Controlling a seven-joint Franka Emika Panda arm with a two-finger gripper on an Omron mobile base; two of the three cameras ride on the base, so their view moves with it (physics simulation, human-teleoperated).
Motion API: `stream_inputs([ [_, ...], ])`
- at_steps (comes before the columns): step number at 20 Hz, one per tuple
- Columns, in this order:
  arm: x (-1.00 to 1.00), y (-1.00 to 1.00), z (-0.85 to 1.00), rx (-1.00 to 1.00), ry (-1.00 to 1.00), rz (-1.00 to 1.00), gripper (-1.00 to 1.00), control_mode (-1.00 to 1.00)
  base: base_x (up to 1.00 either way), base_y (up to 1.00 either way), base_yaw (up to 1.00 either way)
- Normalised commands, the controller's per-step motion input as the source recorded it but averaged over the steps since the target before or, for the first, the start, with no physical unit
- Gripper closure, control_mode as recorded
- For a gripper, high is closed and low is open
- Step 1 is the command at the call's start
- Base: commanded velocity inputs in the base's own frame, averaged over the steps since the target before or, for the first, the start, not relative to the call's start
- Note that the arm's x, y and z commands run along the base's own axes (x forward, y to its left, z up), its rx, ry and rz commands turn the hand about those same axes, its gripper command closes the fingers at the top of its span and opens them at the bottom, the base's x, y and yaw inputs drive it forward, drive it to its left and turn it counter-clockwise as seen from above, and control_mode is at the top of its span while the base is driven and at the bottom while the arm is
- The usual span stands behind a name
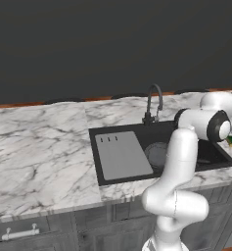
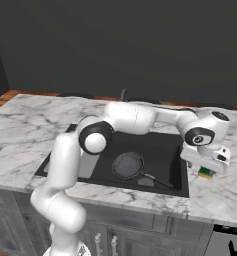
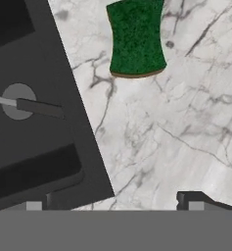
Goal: Pick the pan and sponge and place them into the sink. Then turn on the water.
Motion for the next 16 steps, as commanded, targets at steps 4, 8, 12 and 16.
stream_inputs([
  [4,0.0,-0.01,-0.31,0.03,-0.07,-0.03,-1.0,-1.0,0.0,0.0,0.0],
  [8,0.04,0.0,-0.16,0.0,-0.09,-0.03,-1.0,-1.0,0.0,0.0,0.0],
  [12,0.07,0.0,-0.03,0.0,-0.09,-0.02,-1.0,-1.0,0.0,0.0,0.0],
  [16,0.18,0.0,-0.12,0.0,-0.03,-0.01,-1.0,-1.0,0.0,0.0,0.0],
])
